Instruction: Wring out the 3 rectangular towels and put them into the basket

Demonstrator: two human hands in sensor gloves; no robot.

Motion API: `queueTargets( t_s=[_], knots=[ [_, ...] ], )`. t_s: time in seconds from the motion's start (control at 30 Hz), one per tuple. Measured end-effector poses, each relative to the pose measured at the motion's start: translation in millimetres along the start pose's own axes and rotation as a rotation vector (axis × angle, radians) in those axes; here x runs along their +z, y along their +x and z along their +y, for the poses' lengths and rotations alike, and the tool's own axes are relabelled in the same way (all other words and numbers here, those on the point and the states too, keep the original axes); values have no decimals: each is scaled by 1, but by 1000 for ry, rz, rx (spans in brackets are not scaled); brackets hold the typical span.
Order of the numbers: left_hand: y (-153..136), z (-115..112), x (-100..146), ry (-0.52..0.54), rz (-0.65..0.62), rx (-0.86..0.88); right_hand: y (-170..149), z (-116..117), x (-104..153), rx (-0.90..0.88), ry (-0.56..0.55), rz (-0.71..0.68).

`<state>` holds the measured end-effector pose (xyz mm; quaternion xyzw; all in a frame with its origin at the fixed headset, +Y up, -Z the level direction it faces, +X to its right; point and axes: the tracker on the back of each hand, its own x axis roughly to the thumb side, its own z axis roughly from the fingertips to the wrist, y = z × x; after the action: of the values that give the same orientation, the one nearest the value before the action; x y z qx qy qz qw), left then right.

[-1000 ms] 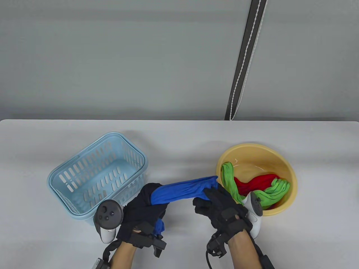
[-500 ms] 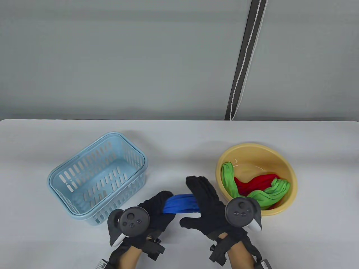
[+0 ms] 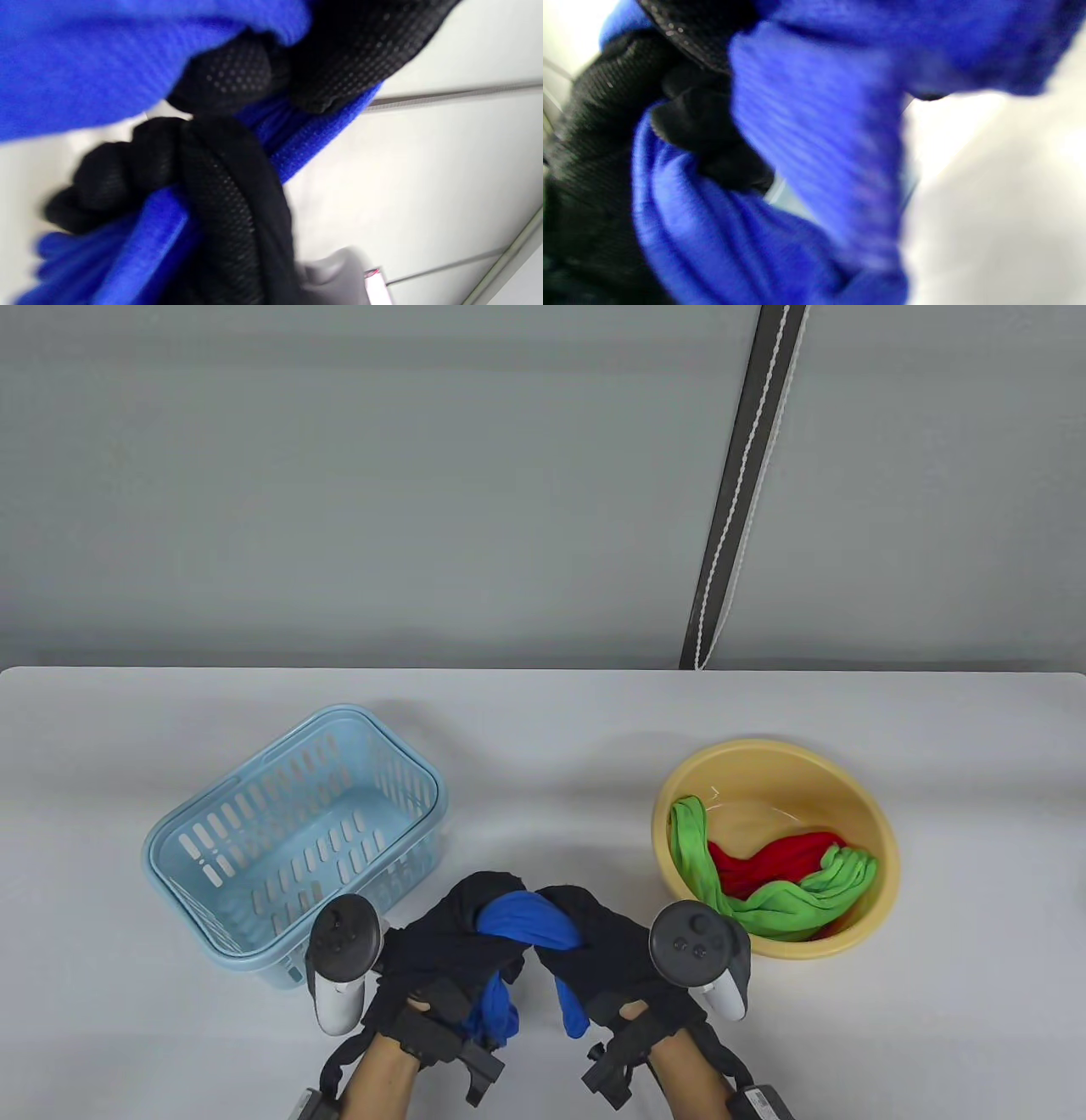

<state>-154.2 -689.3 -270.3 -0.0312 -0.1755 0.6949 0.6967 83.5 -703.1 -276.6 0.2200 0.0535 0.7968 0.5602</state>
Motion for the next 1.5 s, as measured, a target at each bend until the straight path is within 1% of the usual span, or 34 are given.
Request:
queueTargets(
  t_s=[0.07,0.1,0.13,0.17,0.23,0.27,0.33,0.43,0.53,0.57,0.6,0.67,0.7,0.73,0.77,0.8,0.83,0.9,0.93,0.97,1.0,1.03,1.1,1.13,1.2,1.23,1.3,1.37,1.43,1.47,1.5],
  knots=[
    [-3,1,2,39,6,145,-5,4,-3,-142,45,18],
    [-5,0,2,47,12,177,-7,7,-3,-197,76,15],
    [-7,-1,3,65,12,236,-10,10,-5,-303,117,1],
    [-9,-2,4,88,19,286,-13,12,-6,-390,127,9],
    [-11,-4,5,136,28,364,-16,15,-8,-510,149,9],
    [-12,-5,5,149,29,381,-15,16,-8,-538,168,17],
    [-14,-8,5,173,22,404,-14,21,-7,-521,179,28],
    [-15,-8,8,222,8,368,-9,23,-5,-410,159,50],
    [-16,-8,8,252,-6,353,-1,33,-3,-273,223,74],
    [-15,-9,8,246,-11,370,0,37,-2,-234,239,88],
    [-15,-10,8,239,-2,376,1,41,-2,-218,248,88],
    [-17,-8,9,263,-11,357,-1,47,-5,-282,268,102],
    [-18,-8,10,263,-6,366,-3,47,-6,-331,291,111],
    [-19,-7,9,247,-8,397,-3,47,-7,-338,303,108],
    [-19,-7,9,230,-5,417,-3,45,-7,-317,295,104],
    [-19,-8,8,222,-15,408,0,42,-7,-237,250,116],
    [-17,-8,8,240,-20,362,2,39,-7,-161,226,123],
    [-15,-6,7,261,-44,252,3,36,-7,-114,214,132],
    [-14,-5,6,243,-40,222,4,35,-7,-61,176,142],
    [-13,-5,6,237,-41,210,4,34,-8,-24,182,139],
    [-14,-4,7,248,-31,195,5,33,-9,29,212,148],
    [-14,-3,7,259,-19,194,6,32,-8,58,218,163],
    [-13,-1,6,263,-28,171,7,30,-9,138,190,162],
    [-12,0,6,271,-15,133,8,30,-9,196,163,167],
    [-7,3,7,274,16,-22,10,27,-8,346,108,173],
    [-4,5,7,282,11,-95,10,26,-7,412,84,170],
    [2,6,8,294,-8,-263,12,21,-2,549,-28,135],
    [5,3,8,278,-25,-340,13,19,-1,638,-67,99],
    [10,-4,8,279,-61,-446,13,16,0,663,-86,109],
    [13,-7,8,274,-92,-553,12,13,1,659,-97,115],
    [18,-12,8,251,-139,-700,11,9,1,660,-83,125]
  ],
)
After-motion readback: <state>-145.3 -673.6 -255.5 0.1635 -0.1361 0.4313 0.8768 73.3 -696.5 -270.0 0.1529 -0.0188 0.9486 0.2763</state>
